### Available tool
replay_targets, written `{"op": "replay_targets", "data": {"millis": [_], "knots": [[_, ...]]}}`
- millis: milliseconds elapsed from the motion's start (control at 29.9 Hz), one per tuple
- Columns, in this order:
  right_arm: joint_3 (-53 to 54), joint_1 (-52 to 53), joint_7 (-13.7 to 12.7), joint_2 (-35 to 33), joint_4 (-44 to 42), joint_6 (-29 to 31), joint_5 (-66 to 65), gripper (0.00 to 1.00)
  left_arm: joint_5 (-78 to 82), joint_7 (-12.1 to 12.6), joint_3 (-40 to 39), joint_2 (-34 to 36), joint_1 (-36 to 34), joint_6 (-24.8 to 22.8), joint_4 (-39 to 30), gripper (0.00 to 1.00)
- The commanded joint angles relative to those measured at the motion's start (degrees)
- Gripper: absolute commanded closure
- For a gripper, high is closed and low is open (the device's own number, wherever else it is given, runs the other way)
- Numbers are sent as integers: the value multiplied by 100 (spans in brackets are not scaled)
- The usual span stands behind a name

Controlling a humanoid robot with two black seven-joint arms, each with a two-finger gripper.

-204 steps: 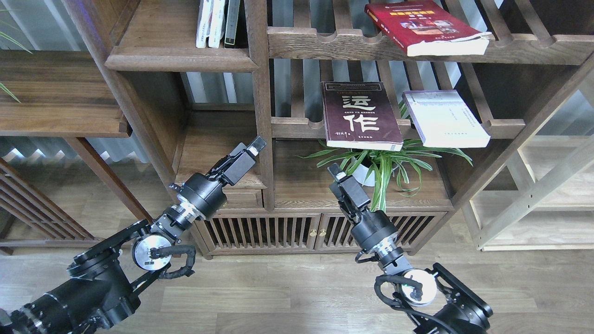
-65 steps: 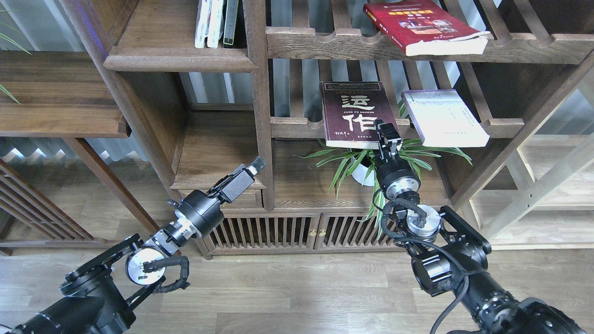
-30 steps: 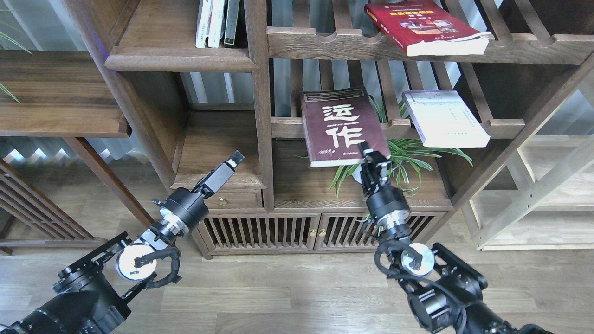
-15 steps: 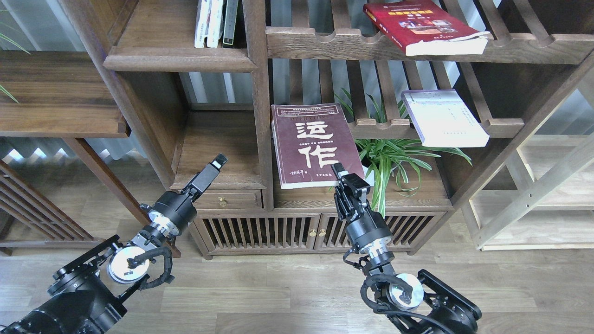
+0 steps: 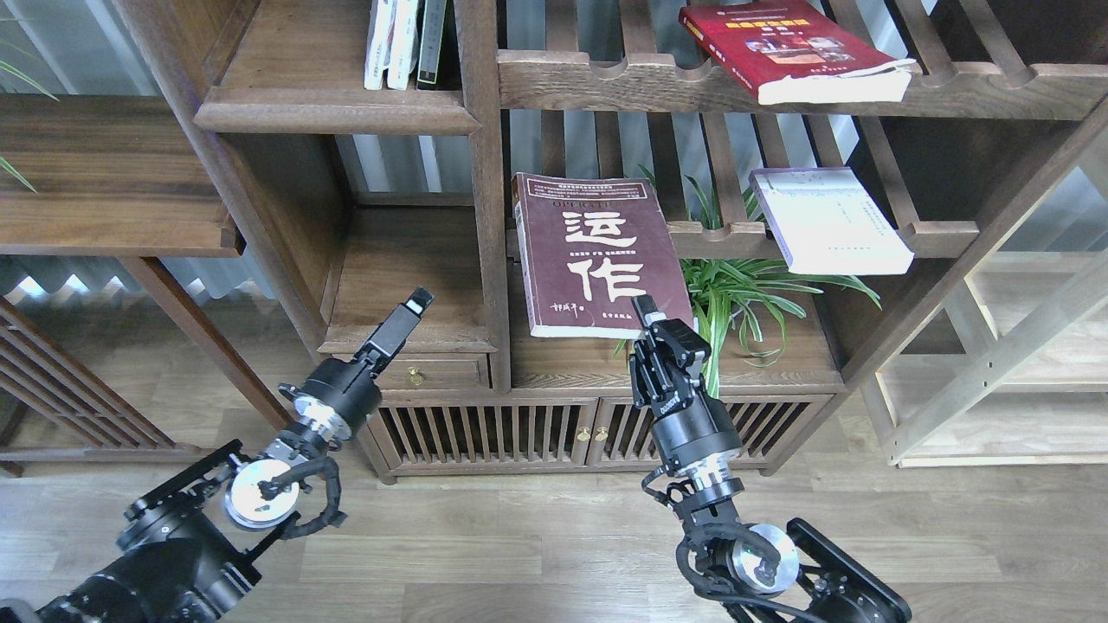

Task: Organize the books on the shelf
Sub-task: 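Tilt the dark red book outward with the right gripper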

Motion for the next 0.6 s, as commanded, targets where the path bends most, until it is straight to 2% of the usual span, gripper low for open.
{"op": "replay_targets", "data": {"millis": [0, 568], "knots": [[-89, -216, -9, -236, 244, -1, 1, 100, -182, 8, 73, -90, 3, 0, 20, 1], [-774, -611, -18, -720, 473, -1, -60, 100, -270, 17, 90, -178, -173, 0, 2, 2]]}}
